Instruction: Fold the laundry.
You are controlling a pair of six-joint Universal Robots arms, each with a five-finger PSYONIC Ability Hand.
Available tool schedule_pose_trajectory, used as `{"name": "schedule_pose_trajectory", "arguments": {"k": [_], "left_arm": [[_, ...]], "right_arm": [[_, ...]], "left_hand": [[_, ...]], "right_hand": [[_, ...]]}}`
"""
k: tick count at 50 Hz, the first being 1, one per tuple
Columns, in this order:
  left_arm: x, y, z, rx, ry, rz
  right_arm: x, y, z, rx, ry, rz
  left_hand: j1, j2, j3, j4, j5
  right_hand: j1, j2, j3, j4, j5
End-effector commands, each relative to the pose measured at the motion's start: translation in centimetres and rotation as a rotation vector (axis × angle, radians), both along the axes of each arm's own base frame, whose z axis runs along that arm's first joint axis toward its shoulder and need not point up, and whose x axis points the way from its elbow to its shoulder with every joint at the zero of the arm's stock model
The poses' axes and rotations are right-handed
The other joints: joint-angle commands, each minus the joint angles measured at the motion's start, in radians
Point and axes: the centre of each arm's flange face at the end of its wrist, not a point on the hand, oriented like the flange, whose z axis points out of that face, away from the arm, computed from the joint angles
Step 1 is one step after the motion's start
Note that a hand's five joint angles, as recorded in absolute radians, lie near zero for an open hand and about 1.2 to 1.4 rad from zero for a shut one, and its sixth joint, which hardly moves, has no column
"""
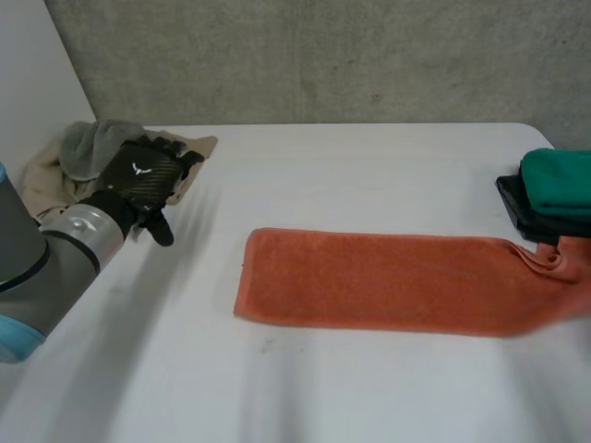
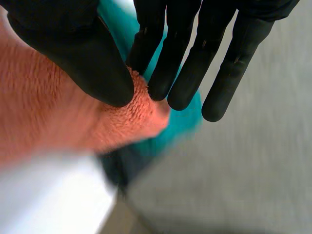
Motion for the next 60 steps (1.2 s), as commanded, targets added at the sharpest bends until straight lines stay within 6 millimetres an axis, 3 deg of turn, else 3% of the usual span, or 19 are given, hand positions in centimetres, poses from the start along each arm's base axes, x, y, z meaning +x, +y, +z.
{"name": "schedule_pose_trajectory", "arguments": {"k": [1, 2, 4, 5, 8, 9, 13, 16, 18, 19, 23, 27, 35, 38, 42, 43, 47, 54, 60], "left_arm": [[0.2, 0.7, 0.1, 0.007, 0.007, 0.002], [0.2, 0.8, 0.2, 0.009, 0.016, 0.001], [0.1, 1.0, 0.4, 0.01, 0.027, 0.001], [0.2, 1.0, 0.4, 0.012, 0.033, 0.002], [0.1, 1.2, 0.6, 0.018, 0.053, 0.0], [0.0, 1.3, 0.6, 0.022, 0.061, -0.002], [-0.2, 1.4, 0.7, 0.025, 0.071, -0.007], [-0.5, 1.5, 0.7, 0.022, 0.072, -0.017], [-1.0, 1.8, 1.0, 0.014, 0.074, -0.035], [-1.2, 1.9, 1.1, 0.012, 0.075, -0.042], [-2.2, 2.3, 1.2, 0.002, 0.076, -0.074], [-3.1, 2.8, 1.5, -0.009, 0.08, -0.102], [-4.7, 3.2, 0.8, 0.005, 0.077, -0.149], [-5.1, 3.5, 0.4, 0.016, 0.074, -0.164], [-5.5, 3.8, 0.1, 0.025, 0.07, -0.176], [-5.6, 3.9, 0.1, 0.024, 0.069, -0.178], [-5.6, 3.9, 0.2, 0.024, 0.07, -0.176], [-5.3, 3.9, 0.5, 0.016, 0.071, -0.168], [-5.0, 4.1, 0.9, 0.007, 0.076, -0.157]], "right_arm": [[14.9, 4.2, 1.8, -0.142, -0.03, 0.437], [18.4, 6.2, 2.0, -0.173, -0.037, 0.564], [21.8, 8.8, 2.0, -0.193, -0.051, 0.696], [24.7, 11.6, 1.6, -0.197, -0.06, 0.817], [28.0, 15.3, -0.7, -0.14, -0.063, 0.961], [29.6, 17.5, -2.6, -0.09, -0.059, 1.033], [31.3, 20.6, -5.8, -0.013, -0.031, 1.117], [31.3, 20.5, -6.0, 0.0, -0.033, 1.087], [30.6, 19.9, -5.9, 0.019, -0.046, 1.013], [30.5, 19.8, -5.9, 0.027, -0.058, 0.984], [28.2, 17.9, -3.9, 0.055, -0.184, 0.804], [23.4, 15.7, -2.2, 0.141, -0.353, 0.607], [17.5, 15.3, -5.4, 0.359, -0.409, 0.384], [15.1, 13.9, -6.2, 0.357, -0.354, 0.313], [13.6, 12.1, -5.9, 0.292, -0.27, 0.296], [13.4, 11.8, -5.8, 0.273, -0.26, 0.295], [14.2, 10.2, -4.2, 0.112, -0.236, 0.316], [19.2, 10.9, 0.5, -0.052, -0.242, 0.475], [26.9, 16.3, 1.8, -0.101, -0.245, 0.786]], "left_hand": [[-0.017, -0.027, -0.033, -0.025, -0.021], [-0.017, -0.027, -0.033, -0.025, -0.021], [-0.017, -0.027, -0.033, -0.025, -0.021], [-0.017, -0.027, -0.033, -0.025, -0.021], [-0.017, -0.027, -0.033, -0.025, -0.021], [-0.017, -0.027, -0.033, -0.025, -0.021], [-0.017, -0.027, -0.033, -0.025, -0.021], [-0.017, -0.027, -0.033, -0.025, -0.021], [-0.017, -0.027, -0.033, -0.025, -0.021], [-0.017, -0.027, -0.033, -0.025, -0.021], [-0.017, -0.027, -0.033, -0.025, -0.021], [-0.017, -0.027, -0.033, -0.025, -0.021], [-0.017, -0.027, -0.033, -0.025, -0.021], [-0.017, -0.027, -0.033, -0.025, -0.021], [-0.017, -0.027, -0.033, -0.025, -0.021], [-0.017, -0.027, -0.033, -0.025, -0.021], [-0.017, -0.027, -0.033, -0.025, -0.021], [-0.017, -0.027, -0.033, -0.025, -0.021], [-0.017, -0.027, -0.033, -0.025, -0.021]], "right_hand": [[0.288, 0.222, 0.211, 0.199, 0.239], [0.288, 0.222, 0.211, 0.199, 0.239], [0.288, 0.222, 0.211, 0.199, 0.239], [0.288, 0.222, 0.211, 0.199, 0.239], [0.288, 0.222, 0.211, 0.199, 0.239], [0.288, 0.222, 0.211, 0.199, 0.239], [0.288, 0.222, 0.211, 0.199, 0.239], [0.288, 0.222, 0.211, 0.199, 0.239], [-0.751, -0.818, -0.828, -0.84, -0.8], [-0.934, -1.0, -1.01, -1.023, -0.982], [-0.934, -1.0, -1.01, -1.023, -0.982], [-0.934, -1.0, -1.01, -1.023, -0.982], [-0.934, -1.0, -1.01, -1.023, -0.982], [-0.567, -0.633, -0.644, -0.656, -0.616], [0.258, 0.192, 0.181, 0.169, 0.209], [0.288, 0.221, 0.211, 0.199, 0.239], [0.288, 0.222, 0.211, 0.199, 0.239], [0.288, 0.222, 0.211, 0.199, 0.239], [0.288, 0.222, 0.211, 0.199, 0.239]]}}
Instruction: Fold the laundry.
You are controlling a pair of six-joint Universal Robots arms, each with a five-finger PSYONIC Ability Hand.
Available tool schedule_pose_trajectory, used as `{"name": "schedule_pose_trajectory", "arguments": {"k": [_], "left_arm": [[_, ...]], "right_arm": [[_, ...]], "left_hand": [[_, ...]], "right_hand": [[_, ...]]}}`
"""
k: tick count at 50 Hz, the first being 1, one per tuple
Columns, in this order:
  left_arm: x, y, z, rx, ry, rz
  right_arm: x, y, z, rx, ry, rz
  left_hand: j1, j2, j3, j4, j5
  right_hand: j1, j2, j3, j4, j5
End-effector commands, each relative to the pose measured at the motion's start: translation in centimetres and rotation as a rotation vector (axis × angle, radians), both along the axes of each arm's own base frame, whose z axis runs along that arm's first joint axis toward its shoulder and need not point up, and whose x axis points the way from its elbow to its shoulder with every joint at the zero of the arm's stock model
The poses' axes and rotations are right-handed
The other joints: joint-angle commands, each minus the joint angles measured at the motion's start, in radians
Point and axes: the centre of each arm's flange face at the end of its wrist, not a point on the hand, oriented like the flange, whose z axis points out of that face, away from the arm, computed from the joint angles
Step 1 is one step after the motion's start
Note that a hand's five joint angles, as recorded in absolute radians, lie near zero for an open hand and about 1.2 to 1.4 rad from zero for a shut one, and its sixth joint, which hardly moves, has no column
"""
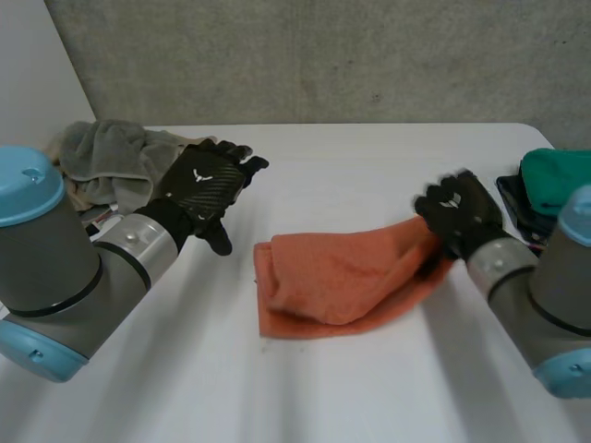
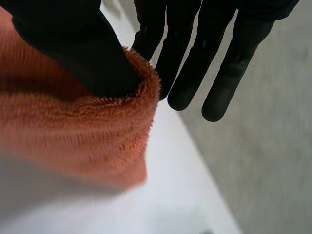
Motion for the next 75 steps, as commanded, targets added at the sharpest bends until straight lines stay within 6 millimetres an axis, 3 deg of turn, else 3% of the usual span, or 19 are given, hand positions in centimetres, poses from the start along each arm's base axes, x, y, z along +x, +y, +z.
{"name": "schedule_pose_trajectory", "arguments": {"k": [1, 4, 7, 9, 10, 11, 17, 22, 26, 29, 34, 35, 41, 48, 51, 55, 62, 68, 75], "left_arm": [[0.5, 0.1, 0.6, -0.011, 0.006, 0.018], [1.1, 0.1, 0.6, -0.01, 0.005, 0.035], [1.8, -0.1, 0.9, -0.014, 0.009, 0.055], [2.3, -0.3, 1.0, -0.013, 0.013, 0.072], [2.4, -0.3, 0.9, -0.007, 0.015, 0.074], [2.4, -0.3, 0.9, -0.001, 0.021, 0.075], [2.2, -0.3, 1.3, 0.038, 0.091, 0.077], [1.7, -0.5, 2.3, 0.04, 0.138, 0.084], [-0.4, 0.6, 2.8, 0.051, 0.185, 0.051], [-2.9, 1.2, 1.3, 0.101, 0.194, 0.02], [-6.4, 2.0, -1.7, 0.183, 0.151, 0.005], [-7.0, 1.7, -3.4, 0.229, 0.107, 0.035], [-6.2, 1.3, -8.4, 0.392, -0.067, 0.176], [-5.5, 1.4, -9.6, 0.437, -0.112, 0.199], [-4.7, 1.0, -9.2, 0.437, -0.113, 0.217], [-4.4, 1.0, -5.7, 0.376, -0.054, 0.205], [-3.9, 0.6, -0.6, 0.283, 0.05, 0.152], [-3.3, -0.6, 3.0, 0.216, 0.143, 0.03], [-4.4, 1.3, 5.6, 0.212, 0.188, -0.297]], "right_arm": [[9.1, 6.5, 1.5, -0.084, -0.019, 0.365], [12.0, 10.0, -0.6, -0.05, 0.01, 0.548], [13.1, 12.4, -3.2, 0.022, 0.051, 0.66], [13.3, 12.8, -4.2, 0.054, 0.072, 0.667], [13.3, 12.6, -4.5, 0.067, 0.081, 0.654], [13.2, 11.9, -4.8, 0.086, 0.091, 0.603], [11.8, 10.4, -3.0, 0.122, 0.028, 0.398], [8.6, 7.5, 2.8, 0.172, -0.27, 0.27], [6.4, 5.1, 4.1, 0.325, -0.473, 0.169], [5.3, 3.9, 4.5, 0.436, -0.514, 0.109], [4.9, 1.8, 0.8, 0.603, -0.449, 0.0], [4.9, 1.6, 0.3, 0.619, -0.442, -0.004], [5.6, 0.5, -3.4, 0.718, -0.408, -0.035], [5.7, 0.1, -4.6, 0.725, -0.366, -0.039], [5.7, -0.2, -4.1, 0.679, -0.336, -0.033], [5.1, -0.5, -3.4, 0.573, -0.241, -0.053], [4.2, 0.0, 0.3, 0.334, -0.11, -0.067], [6.0, 5.0, 0.6, 0.271, -0.113, 0.062], [6.5, 9.9, -3.5, 0.331, -0.092, 0.188]], "left_hand": [[-0.017, -0.027, -0.033, -0.025, -0.021], [-0.017, -0.027, -0.033, -0.025, -0.021], [-0.017, -0.027, -0.033, -0.025, -0.021], [-0.017, -0.027, -0.033, -0.025, -0.021], [-0.017, -0.027, -0.033, -0.025, -0.021], [-0.017, -0.027, -0.033, -0.025, -0.021], [-0.017, -0.027, -0.033, -0.025, -0.021], [-0.017, -0.027, -0.033, -0.025, -0.021], [-0.017, -0.027, -0.033, -0.025, -0.021], [-0.017, -0.027, -0.033, -0.025, -0.021], [-0.017, -0.027, -0.033, -0.025, -0.021], [-0.017, -0.027, -0.033, -0.025, -0.021], [-0.017, -0.027, -0.033, -0.025, -0.021], [-0.016, -0.026, -0.032, -0.024, -0.02], [-0.013, -0.023, -0.029, -0.021, -0.017], [-0.01, -0.02, -0.026, -0.018, -0.014], [-0.017, -0.027, -0.033, -0.025, -0.021], [-0.017, -0.027, -0.033, -0.025, -0.021], [-0.016, -0.026, -0.032, -0.024, -0.02]], "right_hand": [[0.329, 0.226, 0.212, 0.201, 0.214], [0.329, 0.226, 0.212, 0.201, 0.214], [0.329, 0.226, 0.212, 0.201, 0.214], [0.234, 0.131, 0.117, 0.106, 0.119], [-0.095, -0.199, -0.213, -0.223, -0.21], [-0.893, -0.996, -1.01, -1.021, -1.008], [-0.893, -0.996, -1.01, -1.021, -1.008], [-0.893, -0.996, -1.01, -1.021, -1.008], [-0.893, -0.996, -1.01, -1.021, -1.008], [-0.893, -0.996, -1.01, -1.021, -1.008], [-0.893, -0.996, -1.01, -1.021, -1.008], [-0.893, -0.996, -1.01, -1.021, -1.008], [-0.893, -0.996, -1.01, -1.021, -1.008], [-0.893, -0.996, -1.01, -1.021, -1.008], [-0.893, -0.996, -1.01, -1.021, -1.008], [-0.893, -0.996, -1.01, -1.021, -1.008], [-0.893, -0.996, -1.01, -1.021, -1.008], [-0.893, -0.996, -1.01, -1.021, -1.008], [-0.893, -0.996, -1.01, -1.021, -1.008]]}}
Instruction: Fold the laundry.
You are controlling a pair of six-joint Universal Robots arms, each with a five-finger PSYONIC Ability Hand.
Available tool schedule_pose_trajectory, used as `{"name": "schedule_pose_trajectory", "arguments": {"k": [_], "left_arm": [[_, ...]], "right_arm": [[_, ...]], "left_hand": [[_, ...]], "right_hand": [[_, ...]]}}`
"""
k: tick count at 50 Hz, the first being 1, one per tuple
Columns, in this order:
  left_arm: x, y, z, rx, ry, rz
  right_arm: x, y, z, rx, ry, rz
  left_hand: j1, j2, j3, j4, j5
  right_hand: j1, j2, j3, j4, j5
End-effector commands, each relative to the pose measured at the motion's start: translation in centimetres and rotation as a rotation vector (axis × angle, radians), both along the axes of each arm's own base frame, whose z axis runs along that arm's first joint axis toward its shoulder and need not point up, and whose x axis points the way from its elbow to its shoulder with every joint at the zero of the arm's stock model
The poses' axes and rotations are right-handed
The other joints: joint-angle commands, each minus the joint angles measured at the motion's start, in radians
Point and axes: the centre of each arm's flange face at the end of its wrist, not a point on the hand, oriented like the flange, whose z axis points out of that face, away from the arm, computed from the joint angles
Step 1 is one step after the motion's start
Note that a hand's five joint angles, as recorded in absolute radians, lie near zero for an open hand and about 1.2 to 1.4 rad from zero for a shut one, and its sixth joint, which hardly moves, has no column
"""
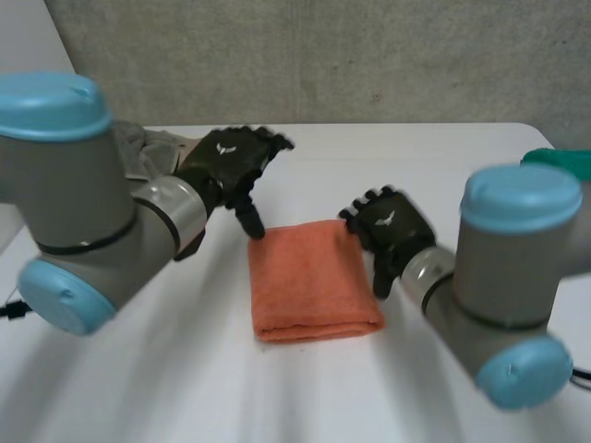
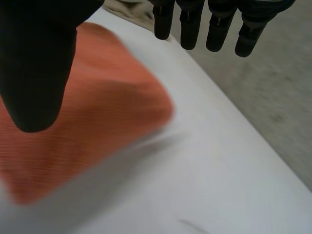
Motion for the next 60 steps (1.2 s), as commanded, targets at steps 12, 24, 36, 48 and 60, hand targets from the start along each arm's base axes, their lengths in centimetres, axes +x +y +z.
{"name": "schedule_pose_trajectory", "arguments": {"k": [12, 24, 36, 48, 60], "left_arm": [[-1.7, 3.3, 2.5, 0.02, 0.11, -0.486], [-1.8, 3.5, 2.3, 0.025, 0.11, -0.494], [-1.8, 3.5, 2.3, 0.026, 0.109, -0.49], [-1.8, 3.6, 1.7, 0.044, 0.105, -0.492], [-1.8, 3.5, 1.7, 0.044, 0.105, -0.492]], "right_arm": [[1.7, 3.9, -7.1, -0.057, -0.064, 0.15], [3.1, 2.0, -8.8, -0.091, -0.083, 0.148], [2.6, 2.6, -8.8, -0.054, -0.054, 0.137], [2.1, 3.1, -8.9, -0.003, -0.022, 0.136], [3.5, 1.1, -8.4, -0.082, -0.062, 0.135]], "left_hand": [[-0.016, -0.026, -0.032, -0.024, -0.02], [-0.017, -0.027, -0.033, -0.025, -0.021], [-0.017, -0.027, -0.033, -0.025, -0.021], [-0.016, -0.026, -0.032, -0.024, -0.02], [-0.013, -0.023, -0.029, -0.021, -0.017]], "right_hand": [[-0.048, -0.04, -0.031, -0.03, -0.039], [0.111, 0.119, 0.128, 0.128, 0.119], [0.084, 0.092, 0.101, 0.102, 0.093], [0.087, 0.095, 0.104, 0.105, 0.096], [0.125, 0.133, 0.142, 0.143, 0.134]]}}
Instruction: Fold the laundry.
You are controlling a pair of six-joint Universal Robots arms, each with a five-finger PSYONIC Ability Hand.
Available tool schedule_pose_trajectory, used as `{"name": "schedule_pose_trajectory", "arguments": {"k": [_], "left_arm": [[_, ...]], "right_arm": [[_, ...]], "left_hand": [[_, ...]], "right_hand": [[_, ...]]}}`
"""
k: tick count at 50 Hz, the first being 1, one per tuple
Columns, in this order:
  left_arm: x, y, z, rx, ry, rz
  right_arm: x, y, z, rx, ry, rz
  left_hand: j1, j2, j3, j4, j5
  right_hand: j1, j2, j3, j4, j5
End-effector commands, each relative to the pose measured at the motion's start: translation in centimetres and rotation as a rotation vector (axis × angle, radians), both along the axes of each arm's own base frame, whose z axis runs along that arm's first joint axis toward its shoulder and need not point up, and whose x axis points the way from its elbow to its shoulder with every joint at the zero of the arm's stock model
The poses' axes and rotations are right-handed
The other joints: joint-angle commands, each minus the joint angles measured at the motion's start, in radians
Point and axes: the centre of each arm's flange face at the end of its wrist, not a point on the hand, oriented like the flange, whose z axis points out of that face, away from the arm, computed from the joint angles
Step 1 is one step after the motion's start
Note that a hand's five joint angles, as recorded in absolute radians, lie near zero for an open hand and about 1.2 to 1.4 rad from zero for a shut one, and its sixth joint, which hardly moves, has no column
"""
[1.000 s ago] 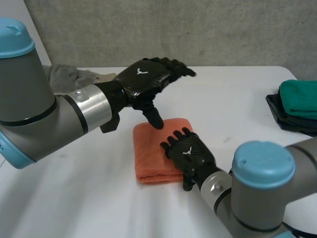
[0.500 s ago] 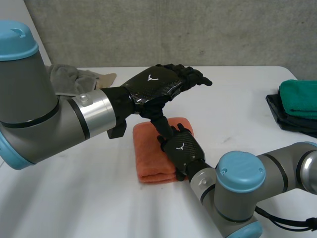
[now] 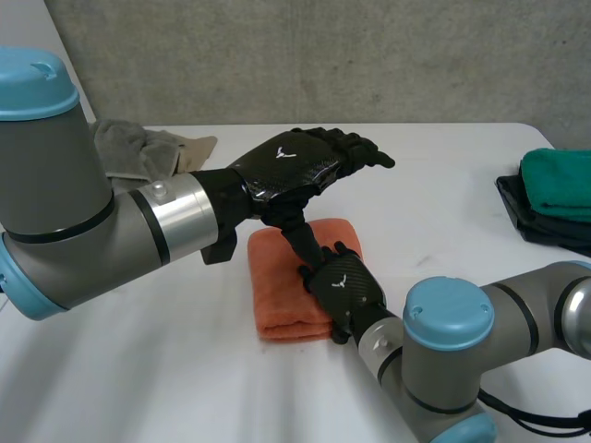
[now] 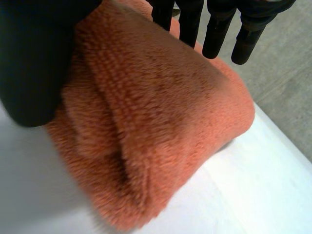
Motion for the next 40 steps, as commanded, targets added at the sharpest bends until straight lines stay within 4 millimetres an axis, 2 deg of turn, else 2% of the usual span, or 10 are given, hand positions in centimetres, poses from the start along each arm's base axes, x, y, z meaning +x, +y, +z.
{"name": "schedule_pose_trajectory", "arguments": {"k": [1, 10, 14, 15, 17, 21, 22, 27, 32, 40], "left_arm": [[0.0, 0.0, 0.0, -0.002, 0.001, 0.002], [0.1, -0.1, -0.1, 0.004, -0.001, 0.005], [0.1, -0.1, -0.2, 0.005, -0.002, 0.006], [0.1, -0.1, -0.1, 0.004, -0.001, 0.006], [0.2, -0.2, -0.1, 0.004, -0.002, 0.009], [0.3, -0.2, 0.2, -0.006, 0.003, 0.011], [0.3, -0.2, 0.3, -0.01, 0.005, 0.011], [0.6, -0.1, 2.5, -0.06, 0.041, 0.022], [0.7, -0.1, 3.2, -0.082, 0.052, 0.024], [0.8, -0.3, 4.0, -0.104, 0.065, 0.03]], "right_arm": [[1.0, -1.4, 0.8, -0.05, -0.039, -0.003], [1.7, -2.1, 0.8, -0.063, -0.049, 0.001], [1.9, -2.4, 1.0, -0.073, -0.058, 0.002], [2.0, -2.5, 1.2, -0.082, -0.064, -0.001], [2.1, -2.7, 1.7, -0.092, -0.078, -0.001], [2.8, -3.9, 3.9, -0.146, -0.134, -0.01], [2.8, -4.9, 5.2, -0.176, -0.16, -0.027], [2.1, -8.3, 7.9, -0.249, -0.203, -0.079], [1.5, -10.1, 9.7, -0.268, -0.212, -0.111], [-1.9, -15.0, 13.6, -0.314, -0.237, -0.23]], "left_hand": [[-0.013, -0.023, -0.03, -0.021, -0.017], [-0.013, -0.023, -0.03, -0.021, -0.017], [-0.013, -0.023, -0.03, -0.021, -0.017], [-0.013, -0.023, -0.03, -0.021, -0.017], [-0.013, -0.023, -0.03, -0.021, -0.017], [-0.013, -0.023, -0.03, -0.021, -0.017], [-0.013, -0.023, -0.03, -0.021, -0.017], [-0.013, -0.023, -0.03, -0.021, -0.017], [-0.013, -0.023, -0.03, -0.021, -0.017], [-0.013, -0.023, -0.03, -0.021, -0.017]], "right_hand": [[0.058, 0.092, 0.069, 0.068, 0.067], [0.193, 0.226, 0.204, 0.202, 0.202], [0.582, 0.616, 0.594, 0.592, 0.592], [0.822, 0.856, 0.833, 0.832, 0.831], [1.101, 1.135, 1.112, 1.111, 1.11], [1.102, 1.136, 1.113, 1.112, 1.112], [1.102, 1.136, 1.113, 1.112, 1.112], [1.102, 1.136, 1.113, 1.112, 1.112], [1.102, 1.136, 1.113, 1.112, 1.112], [1.102, 1.136, 1.113, 1.112, 1.112]]}}
